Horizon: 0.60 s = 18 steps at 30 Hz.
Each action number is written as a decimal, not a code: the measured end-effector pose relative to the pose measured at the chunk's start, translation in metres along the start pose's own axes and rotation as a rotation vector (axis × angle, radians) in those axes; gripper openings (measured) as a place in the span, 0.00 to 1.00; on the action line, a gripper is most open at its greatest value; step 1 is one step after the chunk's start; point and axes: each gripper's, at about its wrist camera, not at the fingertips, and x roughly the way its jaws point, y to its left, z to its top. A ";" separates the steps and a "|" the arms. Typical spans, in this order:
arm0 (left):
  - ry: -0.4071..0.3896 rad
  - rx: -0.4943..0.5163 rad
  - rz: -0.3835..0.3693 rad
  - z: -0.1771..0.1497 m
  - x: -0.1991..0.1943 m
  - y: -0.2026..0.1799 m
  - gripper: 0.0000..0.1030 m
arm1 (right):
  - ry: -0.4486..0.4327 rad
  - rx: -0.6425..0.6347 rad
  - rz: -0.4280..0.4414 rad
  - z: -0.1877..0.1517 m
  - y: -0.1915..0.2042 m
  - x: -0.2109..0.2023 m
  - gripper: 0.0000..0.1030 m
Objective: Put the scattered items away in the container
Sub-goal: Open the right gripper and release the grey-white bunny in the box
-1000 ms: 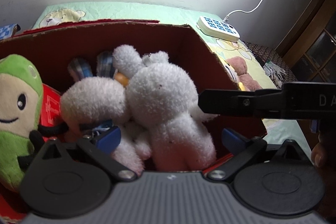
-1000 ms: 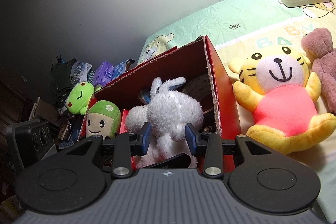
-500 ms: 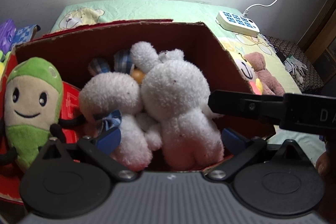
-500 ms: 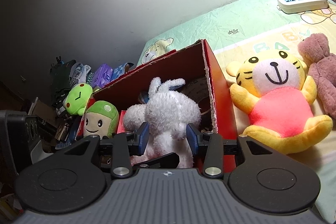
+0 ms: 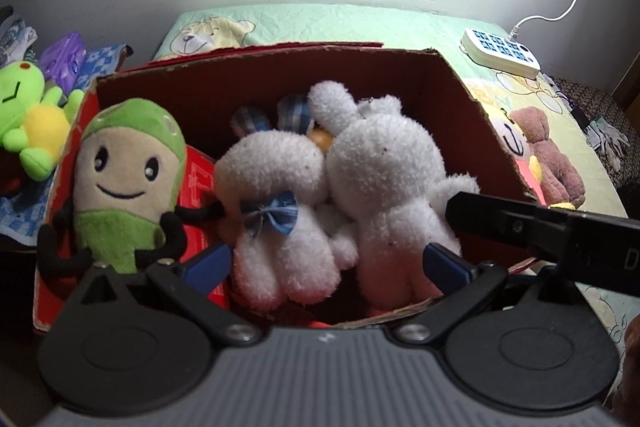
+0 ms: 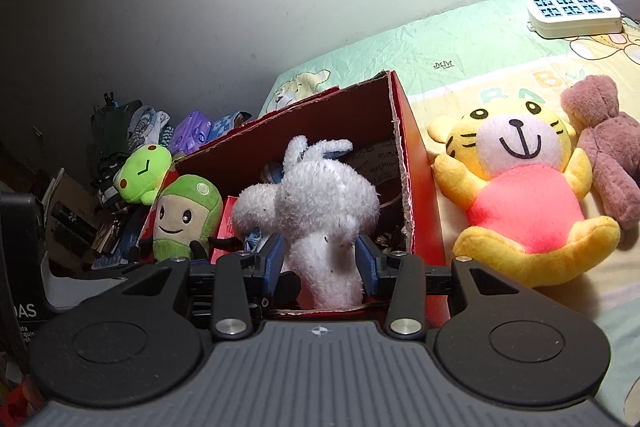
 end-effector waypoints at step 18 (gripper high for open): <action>-0.064 -0.011 0.101 -0.011 -0.018 -0.008 0.99 | -0.039 0.016 0.002 -0.011 -0.003 -0.009 0.41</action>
